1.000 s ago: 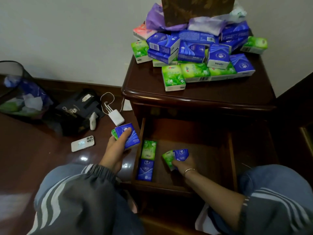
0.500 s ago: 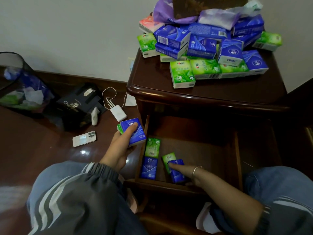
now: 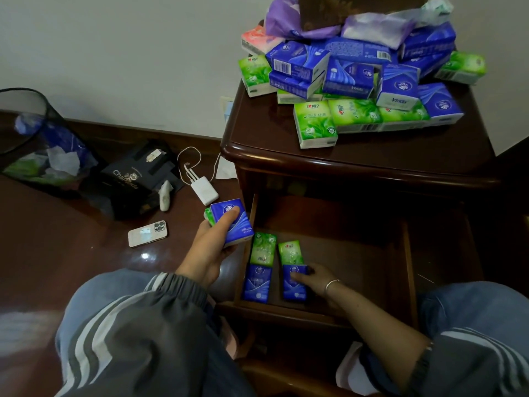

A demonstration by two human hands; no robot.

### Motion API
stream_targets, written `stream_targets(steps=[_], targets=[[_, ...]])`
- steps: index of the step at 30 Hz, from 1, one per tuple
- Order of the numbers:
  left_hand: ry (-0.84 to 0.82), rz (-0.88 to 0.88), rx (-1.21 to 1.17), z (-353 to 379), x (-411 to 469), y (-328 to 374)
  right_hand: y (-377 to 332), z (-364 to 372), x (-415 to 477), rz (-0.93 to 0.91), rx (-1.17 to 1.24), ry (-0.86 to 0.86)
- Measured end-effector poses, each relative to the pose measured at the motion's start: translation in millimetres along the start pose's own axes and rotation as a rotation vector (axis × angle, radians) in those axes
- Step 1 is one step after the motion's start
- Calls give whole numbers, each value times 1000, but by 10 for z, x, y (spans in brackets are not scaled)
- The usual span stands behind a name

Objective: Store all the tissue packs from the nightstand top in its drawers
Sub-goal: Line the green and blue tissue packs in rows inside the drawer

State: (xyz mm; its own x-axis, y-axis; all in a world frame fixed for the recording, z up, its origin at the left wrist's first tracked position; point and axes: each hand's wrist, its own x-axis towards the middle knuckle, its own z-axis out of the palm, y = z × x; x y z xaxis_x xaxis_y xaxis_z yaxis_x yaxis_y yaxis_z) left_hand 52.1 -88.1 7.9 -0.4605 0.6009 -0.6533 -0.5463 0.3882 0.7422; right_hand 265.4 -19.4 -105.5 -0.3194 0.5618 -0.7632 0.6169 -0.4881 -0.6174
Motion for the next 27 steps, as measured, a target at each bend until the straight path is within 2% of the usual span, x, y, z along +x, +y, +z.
stream_targets(steps=[6,11,15,18,21,25,27], targets=[[11,-17,-9,6,-6,3,99,65,51,88,-134,-245],[14,-28,-6,1,7,-3,120,110,81,50,-305,-28],[-2,-12,13,11,13,-14,56,176,3,136,-235,-170],[-14,14,32,18,12,-22,-13,132,-11,148,-245,-199],[-16,19,31,15,18,-25,-21,105,23,130,-262,-167],[-22,14,22,24,24,-30,76,222,57,18,-458,-26],[-23,15,21,41,30,-36,91,249,71,8,-467,-1]])
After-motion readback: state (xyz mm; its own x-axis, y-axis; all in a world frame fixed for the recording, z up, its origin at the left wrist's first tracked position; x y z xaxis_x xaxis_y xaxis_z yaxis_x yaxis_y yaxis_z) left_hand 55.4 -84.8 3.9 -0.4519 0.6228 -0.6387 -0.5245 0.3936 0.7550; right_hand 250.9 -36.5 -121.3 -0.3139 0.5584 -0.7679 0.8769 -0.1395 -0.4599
